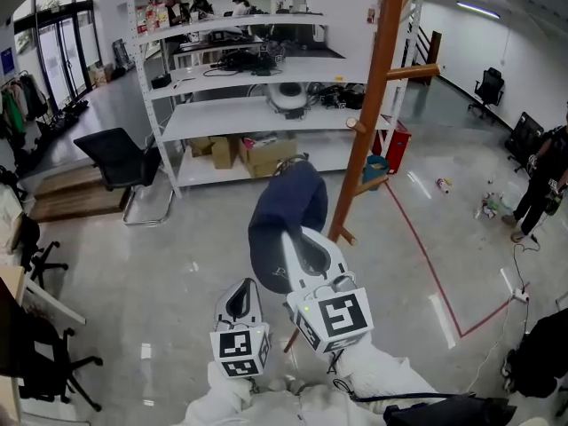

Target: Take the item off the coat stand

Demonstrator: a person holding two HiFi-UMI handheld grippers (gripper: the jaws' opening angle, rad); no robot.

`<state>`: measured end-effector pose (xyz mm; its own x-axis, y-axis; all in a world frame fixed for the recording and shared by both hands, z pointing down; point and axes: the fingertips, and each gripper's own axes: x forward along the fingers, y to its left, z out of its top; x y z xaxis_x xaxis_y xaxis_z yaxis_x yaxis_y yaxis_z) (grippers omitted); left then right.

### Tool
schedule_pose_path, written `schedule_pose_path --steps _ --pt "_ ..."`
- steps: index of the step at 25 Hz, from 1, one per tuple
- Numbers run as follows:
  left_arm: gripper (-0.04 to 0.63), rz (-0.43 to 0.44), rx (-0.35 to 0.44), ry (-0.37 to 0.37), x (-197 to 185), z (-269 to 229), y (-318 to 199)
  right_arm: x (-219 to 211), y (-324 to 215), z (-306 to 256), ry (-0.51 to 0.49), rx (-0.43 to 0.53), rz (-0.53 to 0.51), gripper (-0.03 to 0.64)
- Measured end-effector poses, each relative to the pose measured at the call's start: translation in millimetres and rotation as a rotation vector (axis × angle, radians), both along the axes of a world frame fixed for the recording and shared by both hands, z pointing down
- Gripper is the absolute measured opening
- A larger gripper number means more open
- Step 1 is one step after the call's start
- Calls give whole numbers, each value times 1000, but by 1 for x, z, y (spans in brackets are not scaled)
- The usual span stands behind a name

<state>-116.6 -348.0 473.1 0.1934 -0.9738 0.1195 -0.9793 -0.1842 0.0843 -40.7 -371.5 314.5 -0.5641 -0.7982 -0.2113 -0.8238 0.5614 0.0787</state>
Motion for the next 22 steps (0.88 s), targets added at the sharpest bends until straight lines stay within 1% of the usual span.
schedule_pose_path --steps 6,10,15,18,22 --pt "0 -17 -19 5 -1 11 -3 4 -4 53 31 -89 4 20" --pt "0 -35 -13 8 -1 10 -5 7 -5 79 26 -112 -12 20" --pt "0 -53 2 13 1 4 -4 8 0 110 49 -151 -29 20" --pt "0 -59 -1 17 1 6 -3 7 5 121 48 -176 -47 20" --pt "0 -97 -12 11 -10 11 -5 10 11 122 53 -171 -69 20"
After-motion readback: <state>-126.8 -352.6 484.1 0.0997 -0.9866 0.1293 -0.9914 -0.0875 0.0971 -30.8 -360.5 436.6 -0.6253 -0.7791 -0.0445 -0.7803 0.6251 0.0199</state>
